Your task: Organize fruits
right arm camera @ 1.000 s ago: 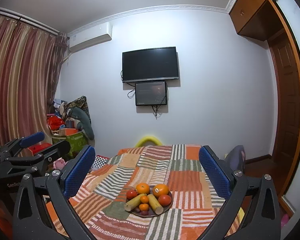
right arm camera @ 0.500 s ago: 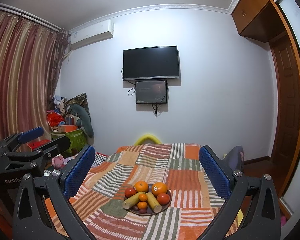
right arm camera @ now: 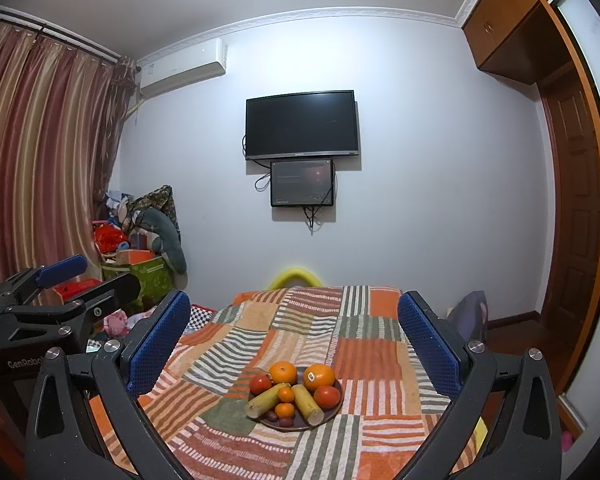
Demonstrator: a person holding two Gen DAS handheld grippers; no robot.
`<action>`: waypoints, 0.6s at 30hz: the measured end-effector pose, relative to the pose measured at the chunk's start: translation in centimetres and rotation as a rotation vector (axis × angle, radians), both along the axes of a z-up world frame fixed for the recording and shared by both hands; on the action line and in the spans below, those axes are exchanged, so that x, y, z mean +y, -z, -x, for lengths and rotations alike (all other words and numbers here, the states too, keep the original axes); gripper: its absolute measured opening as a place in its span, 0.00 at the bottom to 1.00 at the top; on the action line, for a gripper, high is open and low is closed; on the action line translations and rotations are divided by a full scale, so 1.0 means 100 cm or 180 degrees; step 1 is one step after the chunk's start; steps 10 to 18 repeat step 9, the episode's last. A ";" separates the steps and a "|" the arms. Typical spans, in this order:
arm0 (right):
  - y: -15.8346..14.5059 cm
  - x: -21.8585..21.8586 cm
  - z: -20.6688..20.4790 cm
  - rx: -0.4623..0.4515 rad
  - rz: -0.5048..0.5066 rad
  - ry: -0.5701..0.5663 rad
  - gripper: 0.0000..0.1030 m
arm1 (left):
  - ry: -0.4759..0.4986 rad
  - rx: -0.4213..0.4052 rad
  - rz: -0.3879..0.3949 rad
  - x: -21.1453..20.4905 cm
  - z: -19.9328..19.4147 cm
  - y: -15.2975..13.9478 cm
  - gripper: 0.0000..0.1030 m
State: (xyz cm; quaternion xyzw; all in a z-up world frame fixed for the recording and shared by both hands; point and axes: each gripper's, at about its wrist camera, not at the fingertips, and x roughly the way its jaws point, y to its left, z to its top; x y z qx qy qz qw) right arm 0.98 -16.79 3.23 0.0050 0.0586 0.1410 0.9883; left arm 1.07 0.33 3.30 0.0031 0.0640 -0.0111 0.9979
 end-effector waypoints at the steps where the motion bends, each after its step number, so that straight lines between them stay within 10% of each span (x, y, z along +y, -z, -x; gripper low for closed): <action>1: 0.000 0.000 -0.001 0.0003 0.0001 -0.0002 1.00 | 0.0003 0.0000 0.0003 0.000 0.000 0.000 1.00; 18: 0.000 -0.001 -0.001 0.0017 -0.0018 0.0000 1.00 | 0.0000 0.0002 -0.0003 -0.002 0.000 0.001 1.00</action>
